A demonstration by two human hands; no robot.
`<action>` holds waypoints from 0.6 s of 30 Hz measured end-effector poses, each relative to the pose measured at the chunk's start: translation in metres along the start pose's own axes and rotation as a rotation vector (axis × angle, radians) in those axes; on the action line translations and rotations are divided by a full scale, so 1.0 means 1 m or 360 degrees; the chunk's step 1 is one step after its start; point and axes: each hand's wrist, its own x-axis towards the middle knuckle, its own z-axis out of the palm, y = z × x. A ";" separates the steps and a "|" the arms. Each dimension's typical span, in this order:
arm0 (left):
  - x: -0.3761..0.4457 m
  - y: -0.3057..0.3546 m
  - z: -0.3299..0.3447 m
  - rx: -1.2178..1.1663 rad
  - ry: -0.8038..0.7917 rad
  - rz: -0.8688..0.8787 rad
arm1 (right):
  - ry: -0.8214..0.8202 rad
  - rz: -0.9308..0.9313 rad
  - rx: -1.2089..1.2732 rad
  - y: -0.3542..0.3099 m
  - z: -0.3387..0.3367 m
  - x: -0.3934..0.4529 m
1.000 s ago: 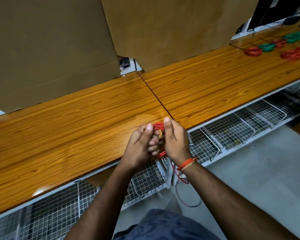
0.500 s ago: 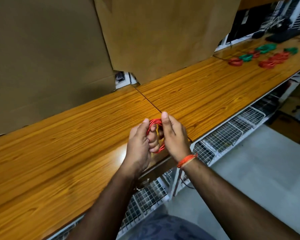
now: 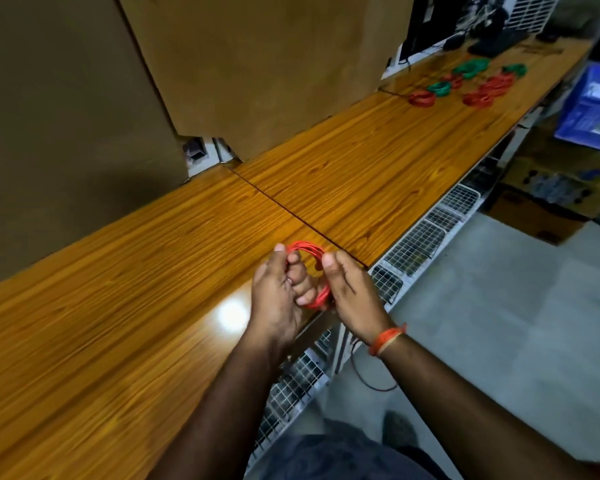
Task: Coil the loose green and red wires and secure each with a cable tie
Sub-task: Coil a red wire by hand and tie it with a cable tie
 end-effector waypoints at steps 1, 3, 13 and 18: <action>0.008 0.000 0.000 -0.0043 0.0048 -0.0001 | -0.0110 0.0033 -0.0016 0.008 -0.009 -0.005; 0.025 0.001 0.003 -0.0121 0.0111 0.0014 | -0.0276 0.0047 -0.0115 0.023 -0.029 -0.015; 0.080 -0.086 0.098 0.1086 -0.0271 0.0383 | -0.0320 -0.0413 -0.0661 0.042 -0.161 0.025; 0.116 -0.126 0.156 0.1473 -0.0392 0.0463 | -0.0492 -0.0415 -0.0639 0.049 -0.246 0.070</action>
